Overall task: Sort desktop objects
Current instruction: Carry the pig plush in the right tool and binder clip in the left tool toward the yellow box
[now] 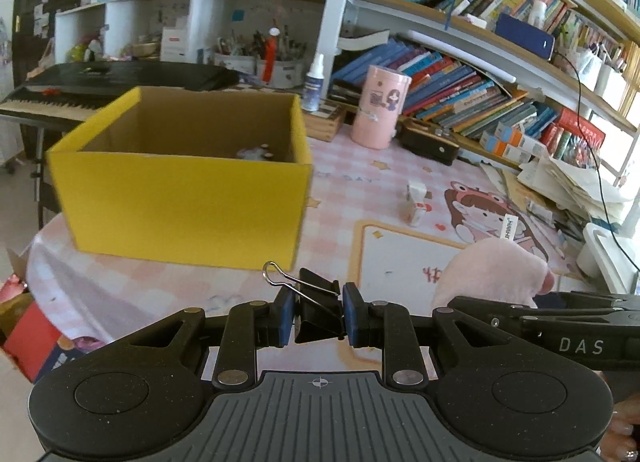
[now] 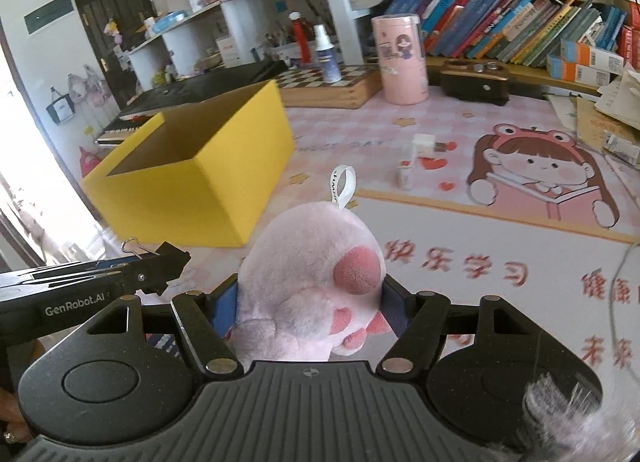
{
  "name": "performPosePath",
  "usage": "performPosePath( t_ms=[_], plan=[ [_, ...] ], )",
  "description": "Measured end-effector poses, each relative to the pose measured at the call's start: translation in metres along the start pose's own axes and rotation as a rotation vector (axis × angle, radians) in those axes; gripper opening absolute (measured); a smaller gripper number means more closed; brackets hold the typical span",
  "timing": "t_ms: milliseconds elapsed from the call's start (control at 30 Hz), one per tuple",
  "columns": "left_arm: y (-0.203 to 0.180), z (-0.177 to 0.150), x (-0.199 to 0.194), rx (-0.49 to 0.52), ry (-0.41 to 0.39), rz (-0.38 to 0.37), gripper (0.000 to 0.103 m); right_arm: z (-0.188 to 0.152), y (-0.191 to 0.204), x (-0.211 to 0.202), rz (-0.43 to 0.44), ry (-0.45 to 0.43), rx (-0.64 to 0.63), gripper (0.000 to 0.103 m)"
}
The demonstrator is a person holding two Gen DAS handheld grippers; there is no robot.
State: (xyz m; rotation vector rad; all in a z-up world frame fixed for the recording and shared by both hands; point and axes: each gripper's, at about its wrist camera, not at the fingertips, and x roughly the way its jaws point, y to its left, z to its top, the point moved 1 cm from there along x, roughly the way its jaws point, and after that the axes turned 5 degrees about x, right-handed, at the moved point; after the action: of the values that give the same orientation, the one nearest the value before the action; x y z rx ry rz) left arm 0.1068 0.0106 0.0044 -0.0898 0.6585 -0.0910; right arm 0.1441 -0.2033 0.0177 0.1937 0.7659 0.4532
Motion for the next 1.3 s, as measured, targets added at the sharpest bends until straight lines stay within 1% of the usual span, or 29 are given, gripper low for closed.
performPosePath(
  t_ms=[400,667,900,1300],
  plan=[
    [0.050,-0.028,-0.042,-0.038,-0.001,0.038,0.024,-0.035,0.066,-0.004,0.038,0.021,-0.036,0.069],
    [0.075,-0.038,-0.062,-0.058,-0.020,0.069,0.024,-0.049,0.099,-0.003,0.069,0.026,-0.062,0.069],
    [0.092,-0.042,-0.073,-0.069,-0.031,0.088,0.024,-0.054,0.120,0.001,0.092,0.028,-0.089,0.069],
    [0.107,-0.045,-0.080,-0.078,-0.048,0.090,0.024,-0.056,0.141,0.006,0.098,0.023,-0.121,0.069]
  ],
)
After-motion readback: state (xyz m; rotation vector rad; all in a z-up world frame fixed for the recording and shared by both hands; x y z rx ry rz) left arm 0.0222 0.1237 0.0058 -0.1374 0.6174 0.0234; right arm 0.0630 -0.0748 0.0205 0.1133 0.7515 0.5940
